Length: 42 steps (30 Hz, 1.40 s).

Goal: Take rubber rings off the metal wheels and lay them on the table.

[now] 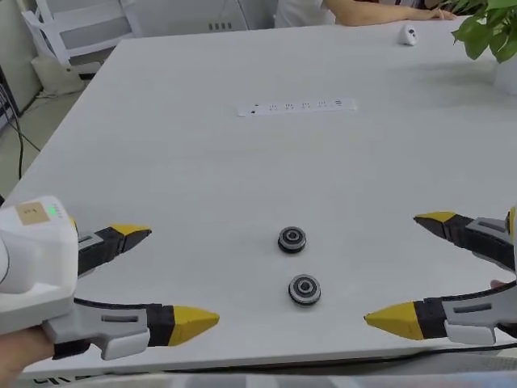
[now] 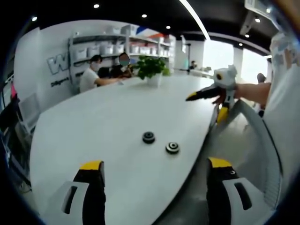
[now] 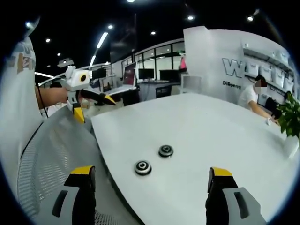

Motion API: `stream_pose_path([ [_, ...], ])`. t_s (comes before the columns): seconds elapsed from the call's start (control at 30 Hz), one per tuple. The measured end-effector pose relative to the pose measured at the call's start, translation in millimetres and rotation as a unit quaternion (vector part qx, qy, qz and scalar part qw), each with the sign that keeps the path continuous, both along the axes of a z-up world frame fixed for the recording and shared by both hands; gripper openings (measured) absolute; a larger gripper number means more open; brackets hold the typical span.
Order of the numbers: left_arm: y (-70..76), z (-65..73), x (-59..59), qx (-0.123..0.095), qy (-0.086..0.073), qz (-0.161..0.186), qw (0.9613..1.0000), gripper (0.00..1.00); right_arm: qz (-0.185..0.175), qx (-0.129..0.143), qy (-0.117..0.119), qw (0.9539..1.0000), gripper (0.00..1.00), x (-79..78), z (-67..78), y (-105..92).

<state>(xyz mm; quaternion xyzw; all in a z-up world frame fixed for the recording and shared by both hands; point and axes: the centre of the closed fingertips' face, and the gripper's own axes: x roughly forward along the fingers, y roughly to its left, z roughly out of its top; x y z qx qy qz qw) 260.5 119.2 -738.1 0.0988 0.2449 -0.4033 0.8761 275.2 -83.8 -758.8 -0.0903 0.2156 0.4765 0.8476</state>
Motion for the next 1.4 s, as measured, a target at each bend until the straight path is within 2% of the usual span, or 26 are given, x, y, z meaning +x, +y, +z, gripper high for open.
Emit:
stream_pose_path([
  [0.2, -1.7, -0.2, -0.5, 0.001, 0.001, -0.003, 1.0, 0.91, 0.013, -0.015, -0.001, 0.9998, 0.99, -4.9, -4.8, 2.2],
  [0.9, -5.1, -4.1, -3.0, 0.005, 0.002, -0.012, 0.9999, 0.9, 0.023, -0.015, 0.007, 0.9996, 0.99, -4.2, -7.6, 4.7],
  [1.1, -5.7, -5.1, -0.7, 0.009, 0.003, -0.017, 0.9998, 0.89, 0.028, -0.016, 0.005, 0.9994, 0.99, 1.8, -6.7, 8.3],
  [1.4, -7.7, -6.0, 10.4, 0.012, 0.0, -0.025, 0.9996, 0.88, 0.04, -0.018, 0.004, 0.999, 0.99, 7.8, -9.3, 17.1],
])
